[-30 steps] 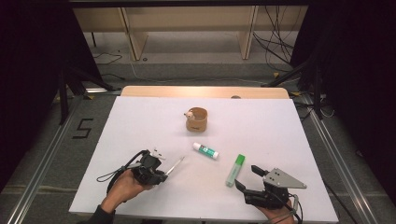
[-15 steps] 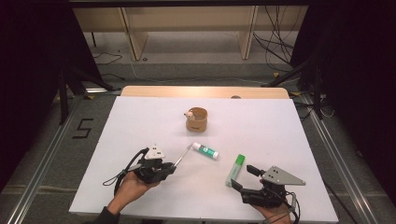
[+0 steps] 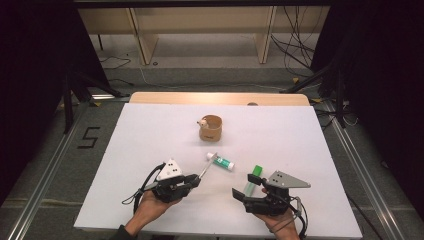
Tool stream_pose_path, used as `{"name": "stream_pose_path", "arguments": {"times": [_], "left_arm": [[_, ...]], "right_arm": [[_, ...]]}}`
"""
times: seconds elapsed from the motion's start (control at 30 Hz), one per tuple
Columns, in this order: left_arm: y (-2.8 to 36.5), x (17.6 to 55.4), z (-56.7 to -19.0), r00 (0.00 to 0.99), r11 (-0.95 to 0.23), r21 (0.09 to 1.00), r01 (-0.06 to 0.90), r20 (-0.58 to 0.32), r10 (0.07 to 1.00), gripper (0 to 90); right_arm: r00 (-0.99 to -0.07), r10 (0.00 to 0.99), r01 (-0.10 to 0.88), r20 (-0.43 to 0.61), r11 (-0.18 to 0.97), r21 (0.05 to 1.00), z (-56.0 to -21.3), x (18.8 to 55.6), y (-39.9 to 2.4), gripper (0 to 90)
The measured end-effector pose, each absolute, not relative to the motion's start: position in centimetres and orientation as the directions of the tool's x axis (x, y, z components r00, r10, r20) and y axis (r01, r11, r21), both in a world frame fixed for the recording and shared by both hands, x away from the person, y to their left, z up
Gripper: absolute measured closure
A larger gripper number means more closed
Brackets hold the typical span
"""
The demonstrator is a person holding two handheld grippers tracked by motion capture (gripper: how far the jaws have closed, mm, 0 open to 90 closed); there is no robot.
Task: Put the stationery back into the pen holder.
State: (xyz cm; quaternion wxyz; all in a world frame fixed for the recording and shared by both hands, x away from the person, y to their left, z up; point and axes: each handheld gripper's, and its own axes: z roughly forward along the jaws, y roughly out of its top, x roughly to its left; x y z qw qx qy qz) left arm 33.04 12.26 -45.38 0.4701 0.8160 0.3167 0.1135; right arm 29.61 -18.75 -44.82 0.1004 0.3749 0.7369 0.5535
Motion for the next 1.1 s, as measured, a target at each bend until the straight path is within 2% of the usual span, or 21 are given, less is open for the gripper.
{"name": "stream_pose_path", "arguments": {"times": [0.13,0.53,1.1], "left_arm": [[11.7,32.7,-45.6,0.782,-0.350,0.853,0.387,-0.103,0.614,76.2],[10.9,31.9,-45.5,0.801,-0.338,0.872,0.353,-0.095,0.592,76.2],[10.1,31.1,-45.6,0.820,-0.376,0.881,0.287,-0.023,0.572,76.2]], "right_arm": [[-0.697,0.635,0.478,0.334,0.063,0.876,-44.7,30.3,-17.8,25.7],[-0.713,0.567,0.514,0.412,0.023,0.858,-44.6,32.4,-15.4,35.1],[-0.697,0.506,0.570,0.508,-0.038,0.821,-45.1,33.8,-14.9,56.6]]}}
